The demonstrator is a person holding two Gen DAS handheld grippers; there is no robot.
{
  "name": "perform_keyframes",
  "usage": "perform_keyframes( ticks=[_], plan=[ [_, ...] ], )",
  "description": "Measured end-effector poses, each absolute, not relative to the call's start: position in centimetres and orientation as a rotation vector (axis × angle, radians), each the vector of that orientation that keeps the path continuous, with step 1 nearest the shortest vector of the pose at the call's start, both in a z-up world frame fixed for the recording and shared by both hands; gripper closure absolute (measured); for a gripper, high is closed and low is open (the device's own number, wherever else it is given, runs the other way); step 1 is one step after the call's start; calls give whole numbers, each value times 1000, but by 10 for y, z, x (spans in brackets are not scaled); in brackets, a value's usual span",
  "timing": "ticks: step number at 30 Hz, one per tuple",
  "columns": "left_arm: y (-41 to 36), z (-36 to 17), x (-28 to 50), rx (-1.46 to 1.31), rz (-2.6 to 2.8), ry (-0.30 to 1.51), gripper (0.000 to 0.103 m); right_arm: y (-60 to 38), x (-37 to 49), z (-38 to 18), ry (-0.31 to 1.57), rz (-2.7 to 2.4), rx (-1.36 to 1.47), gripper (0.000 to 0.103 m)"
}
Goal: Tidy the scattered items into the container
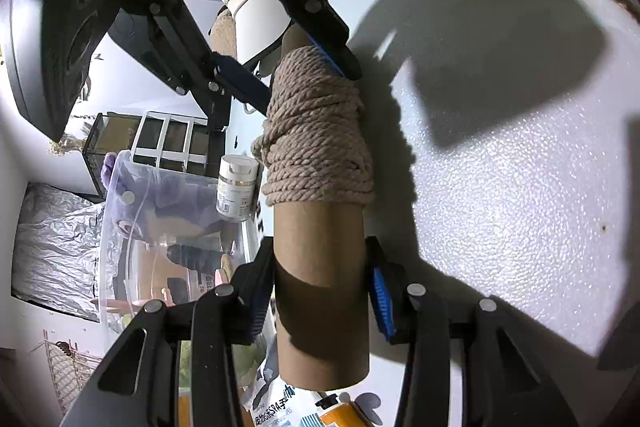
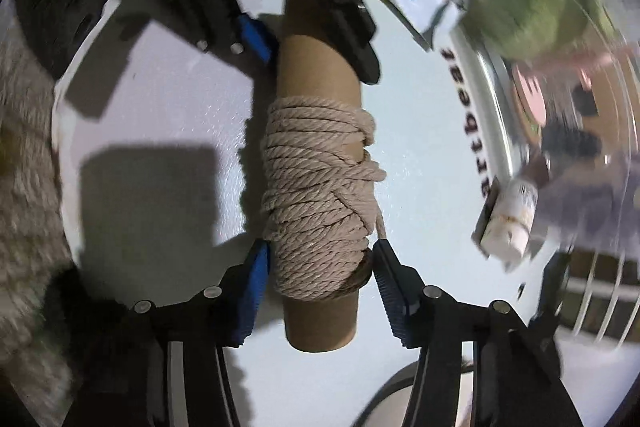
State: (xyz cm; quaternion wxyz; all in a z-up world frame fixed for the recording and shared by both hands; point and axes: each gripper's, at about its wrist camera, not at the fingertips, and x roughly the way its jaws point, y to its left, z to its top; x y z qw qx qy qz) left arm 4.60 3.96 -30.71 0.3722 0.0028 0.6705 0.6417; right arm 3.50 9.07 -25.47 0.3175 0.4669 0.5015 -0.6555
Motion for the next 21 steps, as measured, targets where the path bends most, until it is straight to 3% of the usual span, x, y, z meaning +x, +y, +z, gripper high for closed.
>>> perform_keyframes(
  ticks=[9, 11, 13, 21],
  plan=[
    [44, -301, 36, -120, 1715, 1691, 60, 83, 29, -258, 1356, -1790, 1221, 53],
    [44, -296, 34, -173, 1776, 1656, 44, 84, 24, -256, 1371, -1808, 1224, 54],
    [44, -287, 30, -231, 1854, 1608, 36, 86, 22, -252, 1414, -1833, 1204, 54],
    [29, -243, 3, -553, 2196, 1284, 36, 103, 10, -211, 1623, -1928, 1069, 54]
  ],
)
